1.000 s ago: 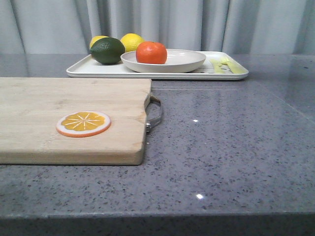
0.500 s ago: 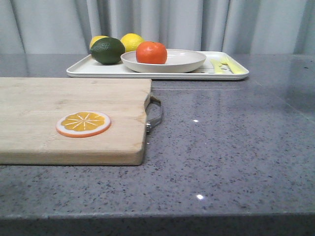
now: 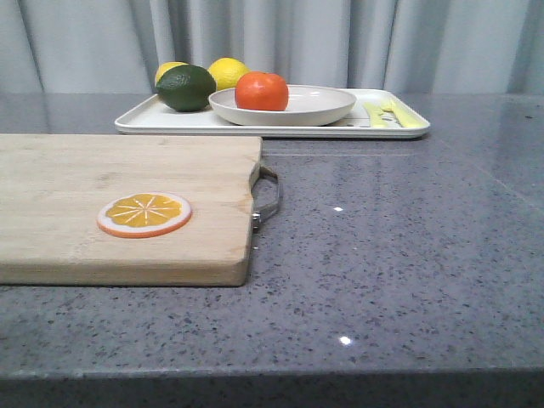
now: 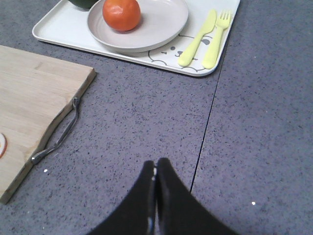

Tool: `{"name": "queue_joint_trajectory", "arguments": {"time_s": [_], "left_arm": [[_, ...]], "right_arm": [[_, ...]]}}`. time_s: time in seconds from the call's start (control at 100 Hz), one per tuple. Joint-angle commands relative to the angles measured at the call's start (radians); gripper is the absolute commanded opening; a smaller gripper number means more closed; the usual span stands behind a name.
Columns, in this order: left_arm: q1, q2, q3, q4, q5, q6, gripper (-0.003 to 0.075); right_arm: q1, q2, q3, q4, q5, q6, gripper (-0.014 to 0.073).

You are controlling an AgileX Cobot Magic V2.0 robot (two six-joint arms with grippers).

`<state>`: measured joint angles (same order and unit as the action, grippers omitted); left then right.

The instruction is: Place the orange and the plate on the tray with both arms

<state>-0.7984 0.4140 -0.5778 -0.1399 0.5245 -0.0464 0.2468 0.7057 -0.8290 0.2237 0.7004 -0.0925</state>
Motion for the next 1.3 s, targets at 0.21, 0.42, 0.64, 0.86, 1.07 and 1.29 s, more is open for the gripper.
{"name": "queue_joint_trajectory", "arguments": {"time_s": [0.21,0.42,0.64,0.86,1.07,1.29], "left_arm": [[0.002,-0.122,0.056,-0.013,-0.104,-0.007,-0.002],[0.002,-0.175,0.1,-0.013,-0.107,-0.007,-0.002],[0.002,-0.182,0.109,-0.013,-0.105,-0.007,-0.002],[0.002,-0.182,0.109,-0.016,-0.105,-0.007,-0.002],[0.002,-0.182,0.109,-0.016,-0.105,-0.007,-0.002],[0.002,-0.182,0.109,-0.016,-0.105,-0.007,-0.002]], "right_arm": [[-0.003,-0.253,0.129,0.004,-0.063,-0.016,-0.0068],[-0.003,-0.403,0.216,0.004,-0.063,-0.016,-0.0068],[-0.003,-0.445,0.239,0.005,-0.06,-0.015,-0.0068],[-0.003,-0.445,0.239,0.005,-0.061,-0.015,-0.0068],[-0.003,-0.445,0.239,0.005,-0.061,-0.015,-0.0068],[-0.003,-0.445,0.239,0.005,-0.061,-0.015,-0.0068]]}}
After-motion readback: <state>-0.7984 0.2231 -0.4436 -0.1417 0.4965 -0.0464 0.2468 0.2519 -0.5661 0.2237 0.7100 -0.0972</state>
